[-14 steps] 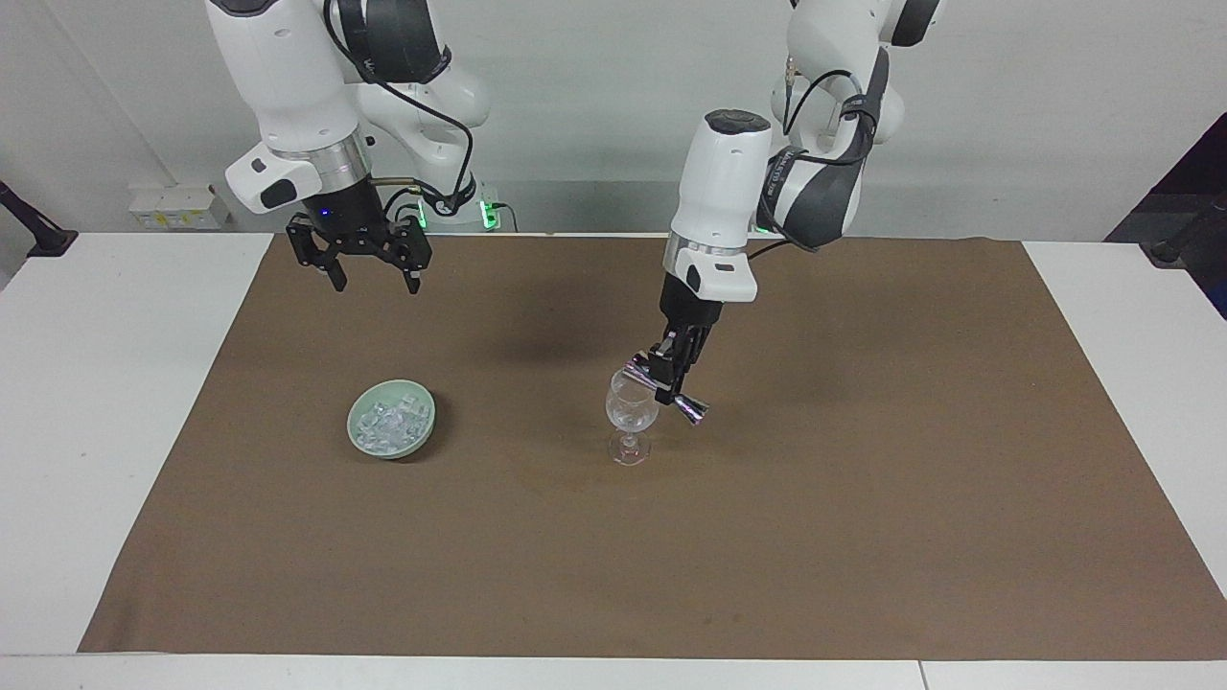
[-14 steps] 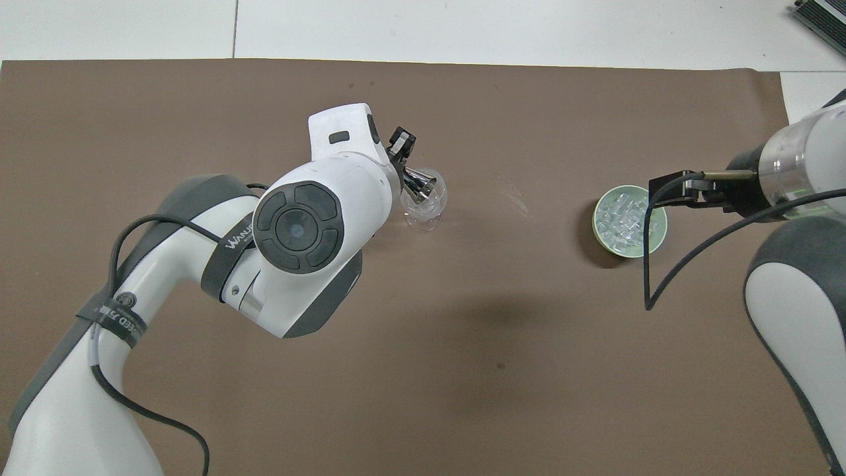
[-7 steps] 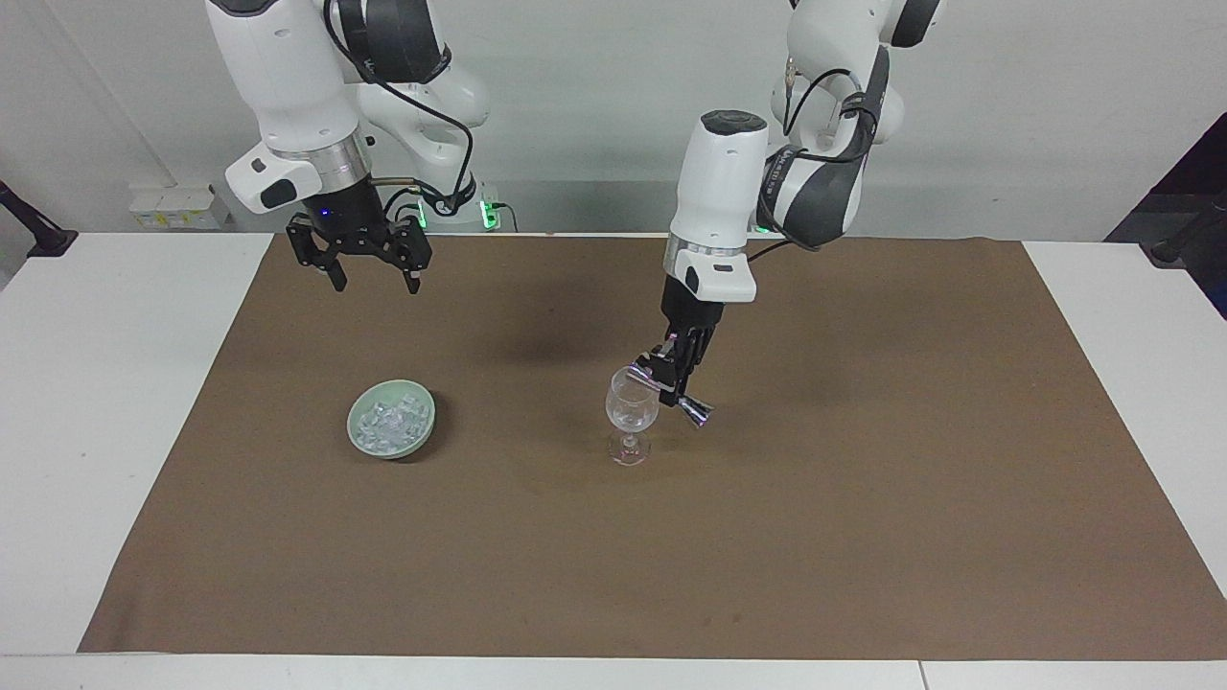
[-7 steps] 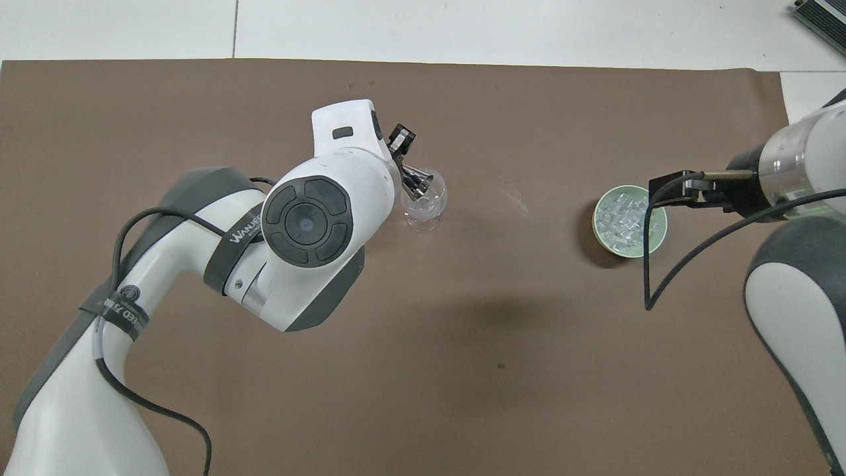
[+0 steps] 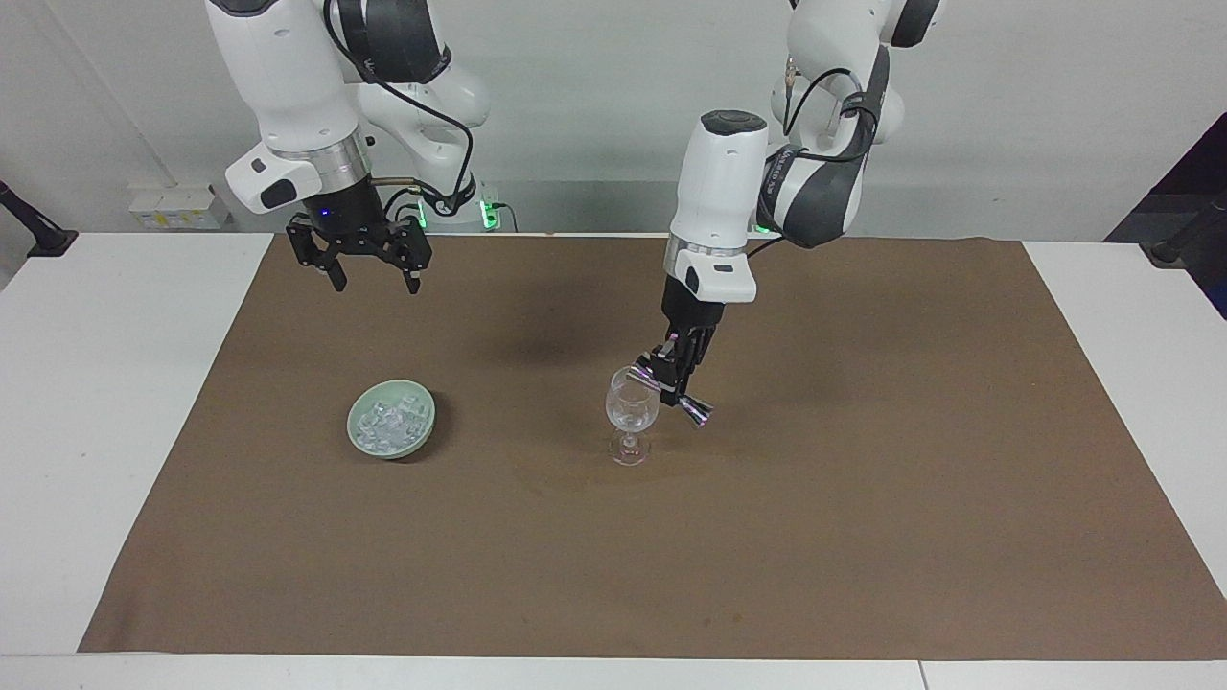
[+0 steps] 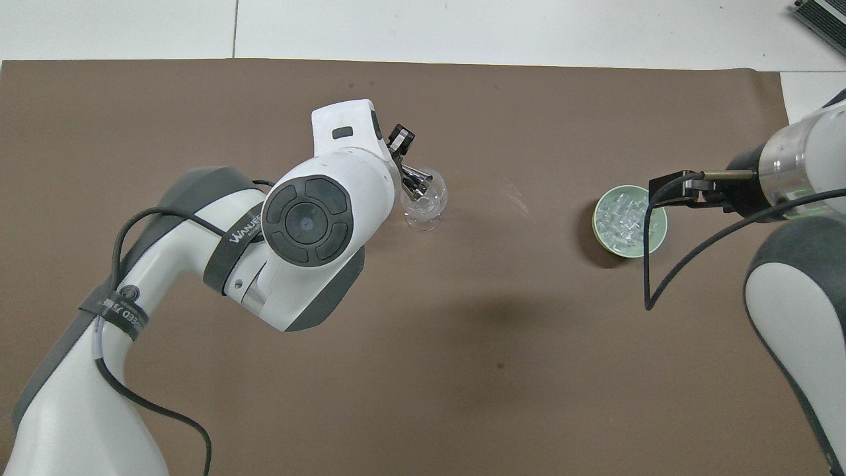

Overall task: Pour wine and add ice with both arms
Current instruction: 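Tilt the dark cup over the clear glass to pour, then turn the dark cup upright and draw it back from the glass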

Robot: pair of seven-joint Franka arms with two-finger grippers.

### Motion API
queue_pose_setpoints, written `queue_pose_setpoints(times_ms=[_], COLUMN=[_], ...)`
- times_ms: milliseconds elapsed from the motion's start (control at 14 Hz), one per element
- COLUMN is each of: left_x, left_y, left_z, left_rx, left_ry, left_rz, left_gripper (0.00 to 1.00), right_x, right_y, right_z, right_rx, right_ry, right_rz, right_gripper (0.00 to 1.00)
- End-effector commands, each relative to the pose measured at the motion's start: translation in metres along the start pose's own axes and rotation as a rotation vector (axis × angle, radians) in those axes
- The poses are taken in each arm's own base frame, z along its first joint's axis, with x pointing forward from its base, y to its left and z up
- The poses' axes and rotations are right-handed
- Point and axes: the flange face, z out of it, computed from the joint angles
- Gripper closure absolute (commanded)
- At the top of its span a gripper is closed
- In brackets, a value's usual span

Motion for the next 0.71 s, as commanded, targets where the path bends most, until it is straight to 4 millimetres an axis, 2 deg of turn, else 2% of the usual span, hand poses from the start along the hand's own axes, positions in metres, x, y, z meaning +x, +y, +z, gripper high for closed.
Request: queue_pose_setpoints(times_ms=[0, 143, 428, 642], left_x=[-0.001, -0.002, 0.009, 0.053], left_y=[0.006, 0.008, 0.007, 0.001], left_z=[-0.002, -0.006, -0.013, -0.011], left_rx=[0.005, -0.005, 0.002, 0.005], left_ry=[0.009, -0.008, -0.196, -0.308], left_rz=[-0.011, -0.037, -0.267, -0.519], left_gripper=[1.0, 1.0, 1.0, 1.0], right_x=[-0.001, -0.001, -0.001, -0.001], right_y=[0.005, 0.005, 0.005, 0.005], right_z=[-0.003, -0.004, -0.004, -0.003], right_rx=[0.021, 0.021, 0.021, 0.021], right_ry=[-0.002, 0.0, 0.0, -0.002], right_rz=[-0.006, -0.006, -0.006, -0.006], right_gripper=[0.0, 0.0, 0.0, 0.0])
